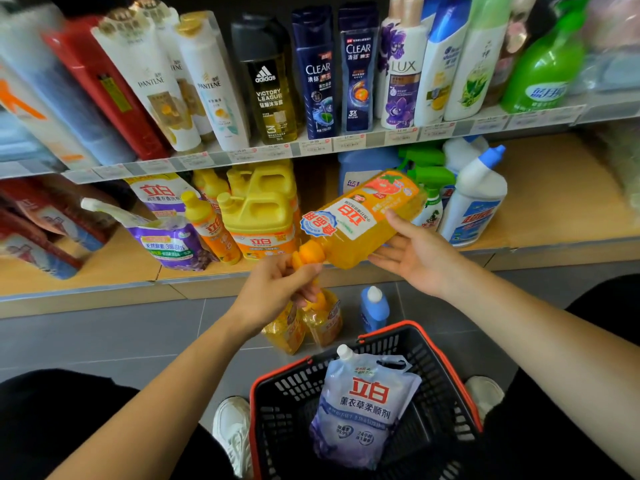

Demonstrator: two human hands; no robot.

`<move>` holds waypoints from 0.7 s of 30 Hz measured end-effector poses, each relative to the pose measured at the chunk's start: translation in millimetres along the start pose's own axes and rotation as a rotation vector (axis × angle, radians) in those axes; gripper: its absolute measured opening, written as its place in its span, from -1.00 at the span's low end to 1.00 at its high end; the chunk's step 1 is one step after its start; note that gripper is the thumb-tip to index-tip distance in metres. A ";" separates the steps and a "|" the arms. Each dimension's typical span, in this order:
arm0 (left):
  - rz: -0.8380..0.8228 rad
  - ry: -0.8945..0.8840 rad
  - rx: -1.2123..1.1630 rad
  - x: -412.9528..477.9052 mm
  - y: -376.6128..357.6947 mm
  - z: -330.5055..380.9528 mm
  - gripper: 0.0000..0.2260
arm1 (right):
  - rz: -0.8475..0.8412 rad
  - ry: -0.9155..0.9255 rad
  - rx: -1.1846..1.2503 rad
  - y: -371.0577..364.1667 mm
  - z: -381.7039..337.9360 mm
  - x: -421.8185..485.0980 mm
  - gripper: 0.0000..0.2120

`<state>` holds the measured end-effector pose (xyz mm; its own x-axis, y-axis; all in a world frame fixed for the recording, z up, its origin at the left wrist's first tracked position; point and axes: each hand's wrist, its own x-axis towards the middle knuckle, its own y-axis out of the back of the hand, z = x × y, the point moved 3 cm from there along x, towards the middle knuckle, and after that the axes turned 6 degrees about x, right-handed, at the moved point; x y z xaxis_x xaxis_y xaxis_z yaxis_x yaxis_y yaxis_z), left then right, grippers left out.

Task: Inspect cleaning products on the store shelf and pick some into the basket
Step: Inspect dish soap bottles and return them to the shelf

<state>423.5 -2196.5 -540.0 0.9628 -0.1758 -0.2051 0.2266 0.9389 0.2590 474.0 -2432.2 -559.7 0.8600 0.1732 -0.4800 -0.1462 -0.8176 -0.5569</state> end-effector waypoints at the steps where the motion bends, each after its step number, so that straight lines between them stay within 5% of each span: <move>1: 0.043 -0.023 0.019 1.2 4.1 3.0 -0.85 | 0.001 -0.038 -0.015 1.1 4.5 2.0 -0.47; 8: 0.153 -0.236 0.159 20.1 12.1 40.5 -0.83 | -0.090 -0.226 0.083 -3.2 44.6 11.3 -0.37; 11: 0.121 -0.286 0.127 36.4 8.5 55.0 -0.81 | -0.113 -0.235 0.020 -8.2 57.7 12.7 -0.50; 16: 0.076 -0.339 0.161 58.2 14.3 58.6 -0.83 | 0.054 0.260 -0.519 -4.9 37.6 16.8 -0.76; 18: 0.041 -0.348 0.209 61.3 16.1 55.7 -0.83 | -0.014 0.445 -0.684 -11.4 24.8 18.5 -0.56; 21: -0.029 -0.341 0.229 60.3 18.7 51.1 -0.82 | -0.158 0.485 -0.872 -25.2 16.9 24.4 -0.16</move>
<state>493.3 -2204.6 -499.3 0.9403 -0.3258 0.0990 0.2445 0.8484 0.4694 490.4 -2398.1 -568.8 0.9729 0.2309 -0.0082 0.2282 -0.9544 0.1928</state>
